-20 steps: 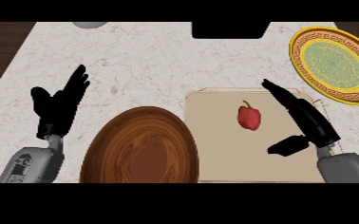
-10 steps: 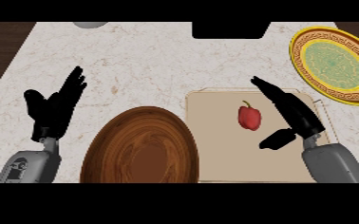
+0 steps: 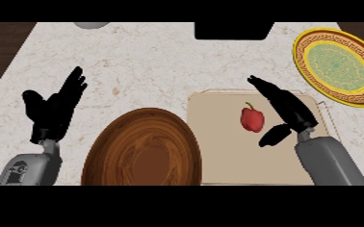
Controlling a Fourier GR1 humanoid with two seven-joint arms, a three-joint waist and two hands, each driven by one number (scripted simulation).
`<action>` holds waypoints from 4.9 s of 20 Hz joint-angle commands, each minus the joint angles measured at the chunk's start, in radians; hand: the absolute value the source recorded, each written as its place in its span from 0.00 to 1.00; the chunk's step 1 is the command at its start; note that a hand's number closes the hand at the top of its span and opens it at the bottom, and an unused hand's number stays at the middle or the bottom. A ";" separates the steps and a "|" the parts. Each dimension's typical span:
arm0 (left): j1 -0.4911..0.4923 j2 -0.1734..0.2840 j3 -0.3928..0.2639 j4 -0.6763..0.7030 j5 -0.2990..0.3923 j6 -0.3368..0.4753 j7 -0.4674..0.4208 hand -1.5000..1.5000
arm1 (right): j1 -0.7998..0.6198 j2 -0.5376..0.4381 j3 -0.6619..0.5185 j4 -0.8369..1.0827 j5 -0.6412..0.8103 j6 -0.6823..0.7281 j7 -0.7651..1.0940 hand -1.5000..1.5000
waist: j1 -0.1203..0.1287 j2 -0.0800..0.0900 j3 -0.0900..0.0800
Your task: Pick the bell pepper from the tray and place it in the plate
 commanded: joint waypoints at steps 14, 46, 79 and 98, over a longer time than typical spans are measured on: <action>0.004 -0.030 0.015 -0.051 -0.037 0.005 0.046 0.50 | 0.044 0.093 0.044 -0.058 0.078 0.000 -0.048 1.00 | -0.004 0.003 0.006; -0.007 -0.031 0.031 0.003 -0.044 -0.050 -0.006 0.50 | -0.564 -0.065 -0.431 0.512 0.313 -0.731 0.573 1.00 | 0.010 0.009 0.007; 0.024 -0.044 0.047 -0.009 -0.063 -0.056 -0.018 0.50 | -0.571 -0.259 -0.821 0.772 -0.217 -0.476 -0.281 0.00 | 0.005 0.004 0.007; 0.029 -0.038 0.071 -0.033 -0.055 -0.099 0.001 0.50 | -0.408 -0.411 -0.891 0.793 -0.497 -0.115 -0.230 0.00 | 0.009 0.007 0.007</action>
